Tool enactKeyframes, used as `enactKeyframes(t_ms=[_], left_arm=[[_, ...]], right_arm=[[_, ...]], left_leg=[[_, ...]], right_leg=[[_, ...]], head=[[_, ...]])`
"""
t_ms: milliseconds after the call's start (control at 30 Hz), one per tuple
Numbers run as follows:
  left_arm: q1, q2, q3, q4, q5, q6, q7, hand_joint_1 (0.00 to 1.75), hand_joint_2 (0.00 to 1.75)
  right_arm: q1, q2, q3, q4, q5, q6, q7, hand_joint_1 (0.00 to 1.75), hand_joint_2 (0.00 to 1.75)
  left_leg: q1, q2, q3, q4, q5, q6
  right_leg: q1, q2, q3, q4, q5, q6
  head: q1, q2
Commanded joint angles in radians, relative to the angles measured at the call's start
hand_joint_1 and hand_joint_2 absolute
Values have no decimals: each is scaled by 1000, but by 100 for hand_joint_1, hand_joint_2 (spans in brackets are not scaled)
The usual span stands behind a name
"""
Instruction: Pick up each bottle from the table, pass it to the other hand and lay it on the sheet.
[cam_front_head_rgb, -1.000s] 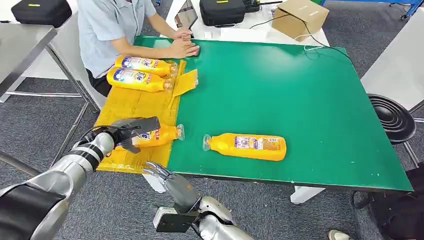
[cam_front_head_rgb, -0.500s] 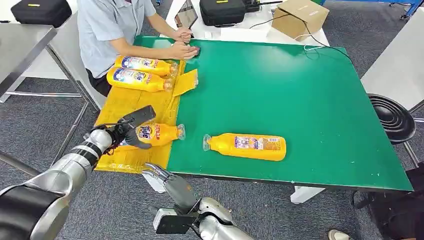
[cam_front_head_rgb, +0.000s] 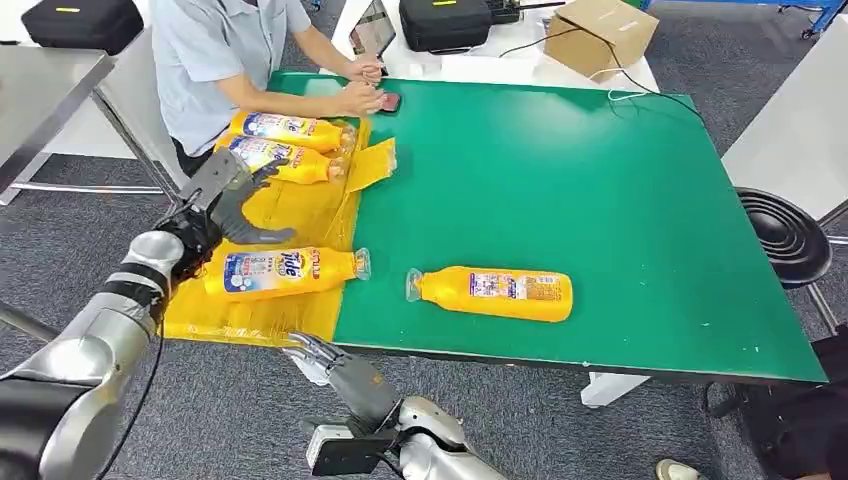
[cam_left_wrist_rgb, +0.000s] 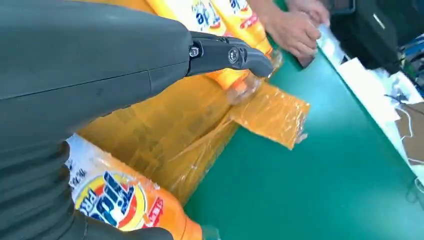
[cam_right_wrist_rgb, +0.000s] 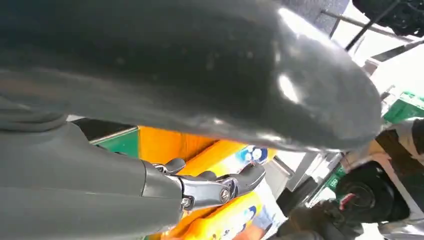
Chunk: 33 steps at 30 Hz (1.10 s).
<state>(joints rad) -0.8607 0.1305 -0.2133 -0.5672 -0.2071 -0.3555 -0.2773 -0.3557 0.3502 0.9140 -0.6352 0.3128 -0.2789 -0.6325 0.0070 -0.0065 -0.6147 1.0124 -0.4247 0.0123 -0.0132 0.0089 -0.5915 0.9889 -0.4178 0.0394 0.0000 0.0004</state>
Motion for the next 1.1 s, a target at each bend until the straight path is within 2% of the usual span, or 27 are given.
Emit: enactKeyframes(t_ms=[33, 100, 167, 267, 300, 367, 400, 500, 600, 633, 933, 1033, 1100], left_arm=[[40, 54, 0, -150, 81, 0, -31, 0, 175], [170, 48, 55, -383, 174, 48, -45, 0, 175], [326, 31, 100, -610, 220, 130, -31, 0, 175], [645, -59, 170, -953, 375, 224, -27, 0, 175], [733, -85, 176, -1017, 426, 229, -26, 0, 175], [885, -138, 180, -1100, 531, 243, -39, 0, 175], [941, -148, 172, -1122, 534, 248, -54, 0, 175], [1056, -189, 151, -1138, 498, 290, -95, 0, 175], [1082, -193, 118, -1114, 410, 336, -122, 0, 175], [1082, -193, 115, -1111, 409, 339, -126, 0, 175], [1064, -190, 120, -1113, 410, 342, -118, 0, 175], [1064, -204, 84, -1102, 350, 366, -137, 0, 175], [1049, -213, 40, -1086, 323, 375, -159, 0, 175]], right_arm=[[6, -12, -44, 39, 9, -20, -9, 0, 0], [24, -28, -79, 4, 21, -90, -33, 0, 0], [52, -56, -142, -80, -4, -105, -25, 0, 0], [136, -171, -265, -399, 94, -273, 40, 0, 0], [169, -208, -316, -500, 128, -314, 62, 0, 175], [248, -243, -457, -696, 151, -340, 62, 0, 175], [287, -253, -514, -765, 159, -363, 57, 0, 175], [376, -277, -652, -855, 187, -381, 70, 0, 175], [384, -291, -734, -801, 207, -382, 75, 0, 175], [382, -290, -743, -793, 206, -378, 63, 0, 175], [375, -269, -743, -782, 218, -381, 58, 0, 175], [354, -297, -763, -743, 250, -346, 126, 0, 175], [296, -324, -769, -646, 323, -304, 211, 0, 175]], left_leg=[[0, 1, 4, -1, -1, 0], [0, 3, 4, -1, -2, 0], [0, 3, 6, -3, -2, 0], [-2, 3, 8, -5, -2, 1], [-2, 3, 10, -6, -3, 1], [-4, 4, 7, -5, -3, 0], [-4, 5, 10, -4, -5, 1], [-6, 2, 6, -2, -6, 1], [-5, 0, 6, -2, -8, 3], [-5, 0, 2, -1, -7, 4], [-4, 0, 2, -1, -8, 5], [-2, 0, 4, -1, -8, 5], [-3, 0, 6, -1, -8, 5]], right_leg=[[1, 0, 4, -1, -1, -2], [1, 1, 4, -1, -1, -2], [0, 1, 6, -3, -1, -1], [-1, 1, 7, -4, -1, 0], [-2, 2, 10, -6, -2, 0], [-4, 3, 5, -5, -2, 1], [-3, 3, 9, -6, -3, 0], [-5, 1, 6, -5, -4, 1], [-4, -2, 8, -9, -5, 0], [-4, -1, 4, -8, -3, 0], [-2, 0, 4, -7, -4, 2], [0, 0, 6, -7, -4, 2], [-1, -1, 8, -8, -5, 2]], head=[[0, 0], [0, 0], [0, 0], [-1, 0], [0, 0], [-1, 0], [-1, 0], [0, 0], [0, 0], [0, 0], [-1, 0], [0, 0], [-1, 0]])
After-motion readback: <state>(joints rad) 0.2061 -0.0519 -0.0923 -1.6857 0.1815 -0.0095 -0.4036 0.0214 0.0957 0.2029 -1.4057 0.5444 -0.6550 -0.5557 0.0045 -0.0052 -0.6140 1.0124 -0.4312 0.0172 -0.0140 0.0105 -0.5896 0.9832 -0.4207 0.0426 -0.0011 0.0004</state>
